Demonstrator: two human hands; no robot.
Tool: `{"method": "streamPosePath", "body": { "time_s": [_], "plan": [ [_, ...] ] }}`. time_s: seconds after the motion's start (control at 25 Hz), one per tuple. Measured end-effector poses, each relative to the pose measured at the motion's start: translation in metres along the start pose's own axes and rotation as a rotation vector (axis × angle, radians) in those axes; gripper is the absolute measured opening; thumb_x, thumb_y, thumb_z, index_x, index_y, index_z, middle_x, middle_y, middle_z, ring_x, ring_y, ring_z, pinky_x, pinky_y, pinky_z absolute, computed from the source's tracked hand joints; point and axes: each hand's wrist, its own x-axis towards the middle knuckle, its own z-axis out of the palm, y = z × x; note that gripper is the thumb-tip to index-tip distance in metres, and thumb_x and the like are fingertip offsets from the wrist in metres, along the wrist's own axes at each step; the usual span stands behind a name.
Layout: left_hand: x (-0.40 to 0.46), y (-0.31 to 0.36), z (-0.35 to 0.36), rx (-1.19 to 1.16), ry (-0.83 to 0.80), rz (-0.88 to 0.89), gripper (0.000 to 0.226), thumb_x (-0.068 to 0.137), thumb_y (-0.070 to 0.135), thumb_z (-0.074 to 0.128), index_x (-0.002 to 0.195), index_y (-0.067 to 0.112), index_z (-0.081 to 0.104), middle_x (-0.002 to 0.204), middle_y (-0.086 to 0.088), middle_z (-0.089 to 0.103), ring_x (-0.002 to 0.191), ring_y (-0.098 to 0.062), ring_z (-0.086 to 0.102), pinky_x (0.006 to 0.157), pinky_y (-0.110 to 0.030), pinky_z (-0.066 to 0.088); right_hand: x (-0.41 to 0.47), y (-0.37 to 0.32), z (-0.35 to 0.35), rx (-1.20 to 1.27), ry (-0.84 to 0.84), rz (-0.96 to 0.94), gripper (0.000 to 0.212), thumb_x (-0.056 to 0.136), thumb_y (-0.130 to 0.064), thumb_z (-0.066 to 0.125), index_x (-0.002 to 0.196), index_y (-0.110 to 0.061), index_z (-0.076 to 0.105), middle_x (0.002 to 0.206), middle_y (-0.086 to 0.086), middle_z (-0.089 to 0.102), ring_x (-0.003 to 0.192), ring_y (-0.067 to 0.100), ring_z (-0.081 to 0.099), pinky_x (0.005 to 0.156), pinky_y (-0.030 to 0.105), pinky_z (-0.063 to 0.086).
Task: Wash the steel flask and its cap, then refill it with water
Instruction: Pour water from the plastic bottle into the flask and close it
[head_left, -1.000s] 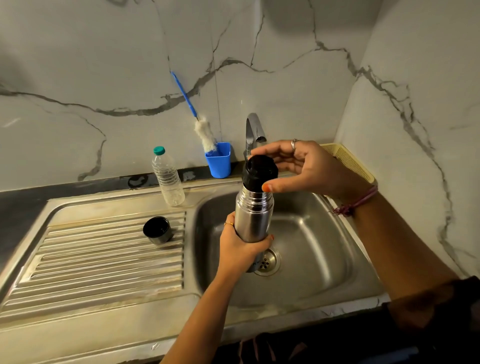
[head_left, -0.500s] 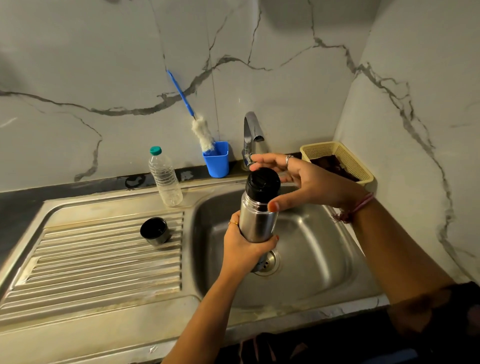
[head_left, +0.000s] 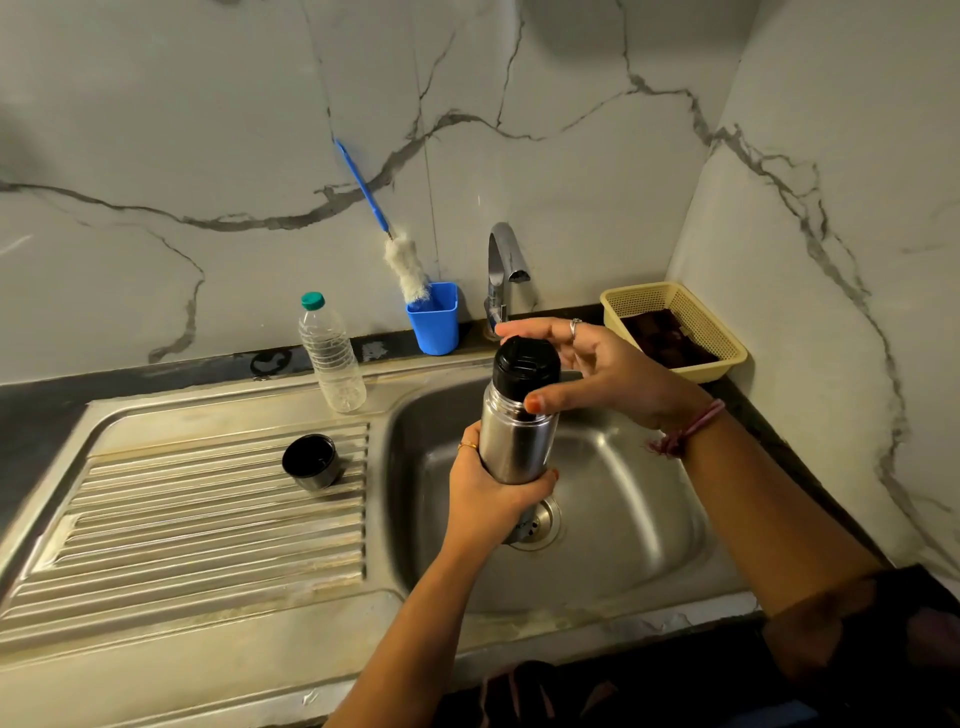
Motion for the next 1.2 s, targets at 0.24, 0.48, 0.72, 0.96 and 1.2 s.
{"method": "streamPosePath", "body": {
  "time_s": [0.24,0.48,0.72,0.96,1.2],
  "plan": [
    [0.000,0.002,-0.001,0.004,0.000,0.016,0.066,0.062,0.004,0.089,0.107,0.031,0.050,0.100,0.006,0.064,0.085,0.001,0.064,0.071,-0.017,0.053,-0.004,0.004,-0.002,0.081,-0.126,0.004,0.081,0.075,-0.017,0.076,0.144,-0.022,0.035,0.144,-0.004,0.044,0.136,0.013,0.038,0.113,0.046,0.031],
    [-0.001,0.002,0.000,0.002,-0.005,0.024,0.066,0.055,0.020,0.088,0.107,0.034,0.050,0.100,0.009,0.064,0.087,0.000,0.064,0.075,-0.022,0.056,-0.001,0.005,0.009,0.127,-0.067,0.035,0.083,0.066,-0.017,0.082,0.138,-0.021,0.040,0.127,-0.003,0.056,0.122,0.017,0.053,0.096,0.031,0.050],
    [0.001,0.000,0.001,0.000,-0.006,0.013,0.067,0.062,0.007,0.090,0.113,0.026,0.051,0.100,0.007,0.065,0.086,-0.001,0.065,0.073,-0.021,0.056,-0.003,-0.005,0.011,0.151,-0.006,-0.004,0.064,0.078,-0.005,0.073,0.136,-0.016,0.047,0.129,-0.005,0.057,0.120,0.012,0.054,0.093,0.026,0.050],
    [0.003,-0.003,-0.001,0.010,0.004,0.015,0.068,0.061,0.011,0.090,0.116,0.024,0.051,0.103,0.004,0.066,0.087,-0.005,0.066,0.075,-0.023,0.057,0.003,0.001,0.026,0.112,0.161,0.086,0.082,0.064,-0.030,0.086,0.134,-0.021,0.044,0.119,0.000,0.059,0.110,0.016,0.059,0.082,0.021,0.054],
    [0.001,-0.001,-0.002,0.012,0.000,0.011,0.067,0.062,0.006,0.090,0.113,0.025,0.051,0.100,0.008,0.065,0.085,0.001,0.064,0.071,-0.015,0.053,-0.005,0.005,0.006,0.175,-0.030,0.017,0.072,0.072,-0.018,0.077,0.137,-0.015,0.046,0.131,0.002,0.058,0.125,0.019,0.052,0.106,0.045,0.041]
  ]
}}
